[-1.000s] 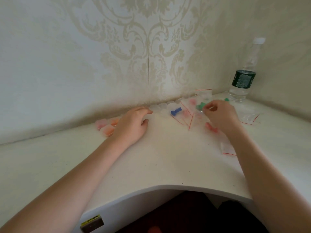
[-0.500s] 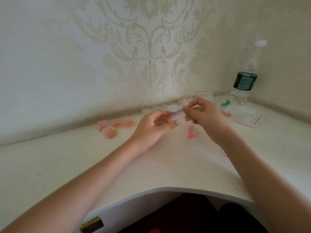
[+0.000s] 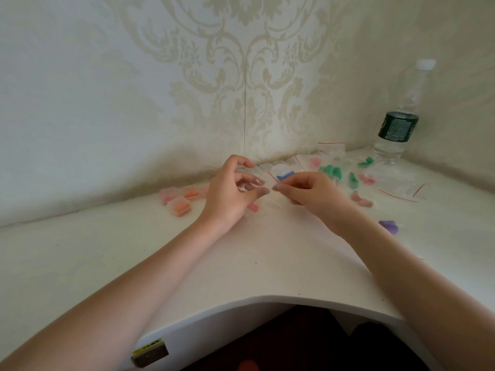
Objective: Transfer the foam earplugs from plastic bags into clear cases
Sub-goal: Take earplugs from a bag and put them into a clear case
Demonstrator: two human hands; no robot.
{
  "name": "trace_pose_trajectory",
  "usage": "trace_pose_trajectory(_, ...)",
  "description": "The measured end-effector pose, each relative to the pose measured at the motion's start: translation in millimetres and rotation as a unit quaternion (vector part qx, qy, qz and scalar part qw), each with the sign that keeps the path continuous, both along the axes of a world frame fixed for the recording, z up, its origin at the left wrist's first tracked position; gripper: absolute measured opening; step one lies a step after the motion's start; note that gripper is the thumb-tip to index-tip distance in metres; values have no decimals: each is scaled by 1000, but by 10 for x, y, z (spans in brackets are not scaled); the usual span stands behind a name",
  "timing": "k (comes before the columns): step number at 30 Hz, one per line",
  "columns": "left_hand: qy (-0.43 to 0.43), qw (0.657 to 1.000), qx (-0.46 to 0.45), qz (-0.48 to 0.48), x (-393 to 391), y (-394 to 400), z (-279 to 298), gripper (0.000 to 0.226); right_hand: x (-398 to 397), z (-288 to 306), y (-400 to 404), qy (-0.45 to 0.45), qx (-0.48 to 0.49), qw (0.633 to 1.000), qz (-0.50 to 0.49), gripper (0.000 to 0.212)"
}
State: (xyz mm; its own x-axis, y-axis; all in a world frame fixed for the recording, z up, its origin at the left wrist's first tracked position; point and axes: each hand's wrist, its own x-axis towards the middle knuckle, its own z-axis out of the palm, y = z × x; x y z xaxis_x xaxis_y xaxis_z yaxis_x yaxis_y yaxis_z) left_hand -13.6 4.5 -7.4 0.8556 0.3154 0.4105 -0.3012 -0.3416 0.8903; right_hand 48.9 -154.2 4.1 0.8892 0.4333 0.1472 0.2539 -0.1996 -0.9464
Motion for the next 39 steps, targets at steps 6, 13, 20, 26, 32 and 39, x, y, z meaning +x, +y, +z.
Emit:
trace_pose_trajectory(6,-96,989,79,75,-39,-68,35,26,-9,18,11,-11,54,998,-41,14)
trace_pose_trajectory(13,-48,998,-43,4,-58,-190,-7,22,-113,11,56,-70,20,997,-20,31)
trace_pose_trajectory(20,-104,973,185,94,-80,-199,10,23,-148,12,100,-117,-29,992,-48,35)
trace_pose_trajectory(26,14,992,123,21,-42,-177,-46,19,-143,-49,91,-120,-52,991,34,32)
trace_pose_trajectory(32,-9,999,23,-31,-56,-161,8,25,-139,-6,79,-100,-11,992,70,18)
trace_pose_trajectory(39,29,998,4,-55,-56,-167,-10,20,-126,-16,76,-98,-27,993,61,15)
